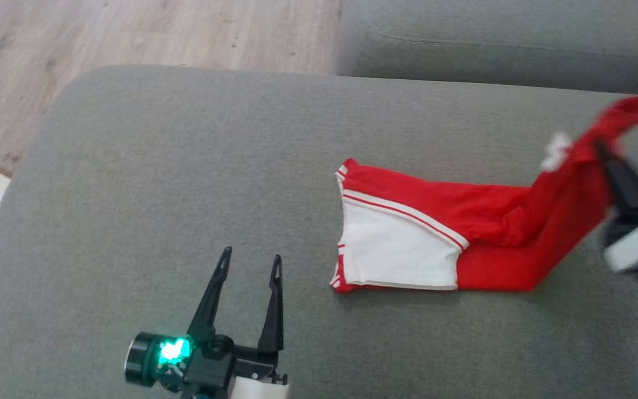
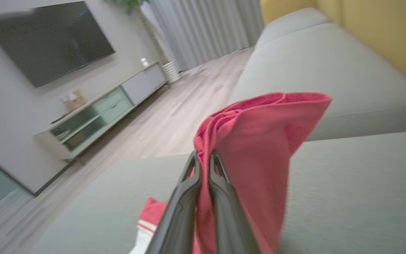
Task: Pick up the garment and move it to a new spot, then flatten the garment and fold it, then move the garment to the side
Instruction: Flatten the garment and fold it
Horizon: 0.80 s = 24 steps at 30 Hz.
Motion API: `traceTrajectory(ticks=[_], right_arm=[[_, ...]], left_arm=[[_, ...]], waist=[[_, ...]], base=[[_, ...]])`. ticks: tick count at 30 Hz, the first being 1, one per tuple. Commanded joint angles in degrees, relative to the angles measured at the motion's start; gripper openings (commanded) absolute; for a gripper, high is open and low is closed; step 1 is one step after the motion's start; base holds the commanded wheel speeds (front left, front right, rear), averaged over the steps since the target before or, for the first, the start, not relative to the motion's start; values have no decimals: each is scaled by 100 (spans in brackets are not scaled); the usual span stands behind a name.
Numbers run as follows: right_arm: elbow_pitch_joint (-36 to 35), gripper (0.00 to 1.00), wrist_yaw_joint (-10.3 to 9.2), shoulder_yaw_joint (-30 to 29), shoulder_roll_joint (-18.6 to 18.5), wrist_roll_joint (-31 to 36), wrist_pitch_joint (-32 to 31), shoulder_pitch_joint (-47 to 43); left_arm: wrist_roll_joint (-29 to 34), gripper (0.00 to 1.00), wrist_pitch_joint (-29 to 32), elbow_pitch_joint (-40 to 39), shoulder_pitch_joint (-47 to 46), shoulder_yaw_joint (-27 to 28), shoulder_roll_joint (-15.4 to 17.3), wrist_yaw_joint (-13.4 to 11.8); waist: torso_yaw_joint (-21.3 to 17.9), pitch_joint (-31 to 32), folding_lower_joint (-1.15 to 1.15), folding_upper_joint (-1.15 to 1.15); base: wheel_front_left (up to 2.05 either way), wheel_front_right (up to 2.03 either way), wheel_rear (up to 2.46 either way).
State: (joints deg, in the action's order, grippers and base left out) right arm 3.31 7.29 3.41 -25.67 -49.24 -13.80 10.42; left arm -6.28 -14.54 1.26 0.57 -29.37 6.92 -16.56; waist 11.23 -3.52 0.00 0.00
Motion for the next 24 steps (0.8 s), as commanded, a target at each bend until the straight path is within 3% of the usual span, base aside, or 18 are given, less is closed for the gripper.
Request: traceTrajectory(ticks=[1,6,11,16,17,19,24], right_arm=[[-408,0,20,195,87,84,-200,200],[-466,0,20,756,741,162,-668,444],[73,0,20,1221,1253,297,-813,650],[681,0,20,1592,1518,471,-824,755],[774,12,20,1660,1559,475,-810,762],[915,100,20,1764,1617,490,-742,772],[975,100,20,1798,1565,644,-266,758]], left_arm=[[75,100,-46,-153,-66,206,-81,41],[75,100,-46,-76,-63,202,-197,157],[67,100,-46,-10,-78,182,-289,262],[71,100,-46,55,-114,184,-341,338],[73,100,-46,68,-116,196,-348,337],[57,100,-46,89,-112,219,-361,346],[-77,100,-46,94,-67,304,-381,396]], waist=[[103,-18,0,0],[372,-77,0,0],[645,-116,0,0],[866,-158,0,0],[888,-163,0,0],[913,-168,0,0],[899,-90,0,0]], base=[[0,0,0],[0,0,0],[0,0,0],[0,0,0],[0,0,0],[0,0,0],[0,0,0]])
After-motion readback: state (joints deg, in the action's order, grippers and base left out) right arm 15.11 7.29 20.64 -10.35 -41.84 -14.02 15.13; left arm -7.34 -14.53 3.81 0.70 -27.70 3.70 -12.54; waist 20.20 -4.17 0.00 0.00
